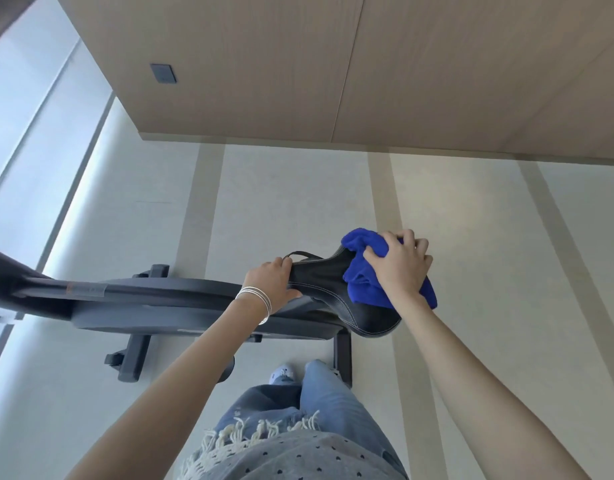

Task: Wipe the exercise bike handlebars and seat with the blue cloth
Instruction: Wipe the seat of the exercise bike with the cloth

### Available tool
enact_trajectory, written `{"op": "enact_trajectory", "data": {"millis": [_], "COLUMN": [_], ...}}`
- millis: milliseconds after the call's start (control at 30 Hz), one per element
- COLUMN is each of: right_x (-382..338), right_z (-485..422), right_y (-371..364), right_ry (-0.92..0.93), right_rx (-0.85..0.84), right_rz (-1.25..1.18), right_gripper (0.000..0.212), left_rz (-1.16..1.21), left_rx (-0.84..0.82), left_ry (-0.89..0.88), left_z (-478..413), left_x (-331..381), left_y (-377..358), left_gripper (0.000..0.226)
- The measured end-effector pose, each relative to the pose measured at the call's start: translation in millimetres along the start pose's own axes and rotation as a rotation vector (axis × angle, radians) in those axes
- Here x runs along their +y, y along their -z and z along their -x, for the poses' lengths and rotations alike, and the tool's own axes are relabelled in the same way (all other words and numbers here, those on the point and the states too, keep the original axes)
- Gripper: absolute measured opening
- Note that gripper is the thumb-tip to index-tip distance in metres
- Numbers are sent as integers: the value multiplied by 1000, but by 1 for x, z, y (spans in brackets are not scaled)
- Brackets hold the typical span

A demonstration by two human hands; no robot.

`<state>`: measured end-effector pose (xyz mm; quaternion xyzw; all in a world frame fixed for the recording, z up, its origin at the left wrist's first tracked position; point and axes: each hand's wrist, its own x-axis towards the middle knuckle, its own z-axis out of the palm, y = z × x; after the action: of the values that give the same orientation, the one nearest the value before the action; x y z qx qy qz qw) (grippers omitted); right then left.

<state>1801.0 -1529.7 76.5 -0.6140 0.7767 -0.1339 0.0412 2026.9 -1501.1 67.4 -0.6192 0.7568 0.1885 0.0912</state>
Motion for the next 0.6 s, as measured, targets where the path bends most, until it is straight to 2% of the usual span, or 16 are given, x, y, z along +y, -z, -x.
{"op": "enact_trajectory", "data": {"millis": [67, 167, 333, 400, 467, 600], "right_x": [-5, -8, 11, 12, 7, -20], "right_z": [-6, 15, 74, 74, 58, 9], "right_y": [-2, 0, 0, 0, 1, -1], "right_ry": [-12, 6, 314, 364, 328, 131], "right_rx": [-21, 36, 97, 82, 39, -104], "right_rz": [30, 30, 98, 107, 85, 89], "right_gripper": [31, 31, 31, 31, 30, 31], "left_rz": [-23, -45, -14, -23, -33, -83], "left_rx": [8, 19, 21, 24, 18, -26], "left_ry": [-13, -27, -40, -45, -47, -51], "left_z": [0, 0, 1, 2, 2, 3], "left_x": [0, -1, -5, -6, -5, -5], "left_y": [0, -2, -8, -10, -12, -12], "left_gripper": [53, 53, 56, 57, 58, 65]}}
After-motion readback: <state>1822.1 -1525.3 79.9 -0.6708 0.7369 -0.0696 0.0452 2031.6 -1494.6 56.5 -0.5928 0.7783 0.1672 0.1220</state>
